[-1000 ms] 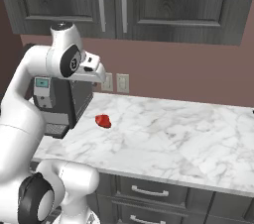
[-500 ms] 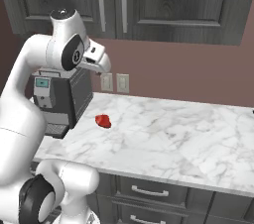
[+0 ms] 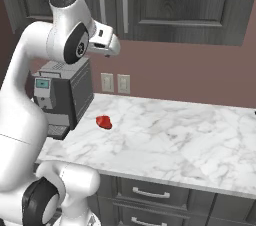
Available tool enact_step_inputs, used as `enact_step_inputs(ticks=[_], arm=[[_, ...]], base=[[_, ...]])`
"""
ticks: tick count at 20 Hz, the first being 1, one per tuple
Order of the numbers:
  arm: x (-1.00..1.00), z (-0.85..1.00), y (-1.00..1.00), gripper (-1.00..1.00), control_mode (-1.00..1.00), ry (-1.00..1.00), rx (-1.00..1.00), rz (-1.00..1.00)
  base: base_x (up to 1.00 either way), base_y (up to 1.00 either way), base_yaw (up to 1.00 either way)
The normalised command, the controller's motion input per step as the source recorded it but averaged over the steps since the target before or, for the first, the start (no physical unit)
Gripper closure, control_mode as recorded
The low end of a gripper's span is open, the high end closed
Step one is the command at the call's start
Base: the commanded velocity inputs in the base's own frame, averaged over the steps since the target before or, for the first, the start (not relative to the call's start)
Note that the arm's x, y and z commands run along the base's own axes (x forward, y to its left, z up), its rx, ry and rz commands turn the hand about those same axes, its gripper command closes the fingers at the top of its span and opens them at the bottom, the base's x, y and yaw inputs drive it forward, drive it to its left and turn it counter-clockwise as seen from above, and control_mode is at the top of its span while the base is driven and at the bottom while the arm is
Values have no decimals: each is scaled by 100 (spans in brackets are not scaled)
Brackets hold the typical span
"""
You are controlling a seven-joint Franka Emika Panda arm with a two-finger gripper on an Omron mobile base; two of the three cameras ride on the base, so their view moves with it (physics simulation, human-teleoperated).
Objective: Retrieve the tupperware from the cabinet, then place the raw meat into the tupperware to avoid contamination.
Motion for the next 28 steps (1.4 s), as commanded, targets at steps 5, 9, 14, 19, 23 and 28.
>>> enact_step_inputs(ticks=[5, 9, 14, 19, 23, 28], arm=[[-3, 41, 7, -100, -100, -17, -21, 5], [26, 62, 20, -100, -100, -12, -14, 0], [33, 39, 0, -100, -100, -5, 0, 0], [14, 6, -14, -100, -100, 0, 7, -2], [45, 6, 3, -100, -100, 0, 5, -6], [42, 15, 17, -100, -100, -1, 2, -8]], base=[[0, 0, 0], [0, 0, 0], [0, 0, 0], [0, 0, 0], [0, 0, 0], [0, 0, 0]])
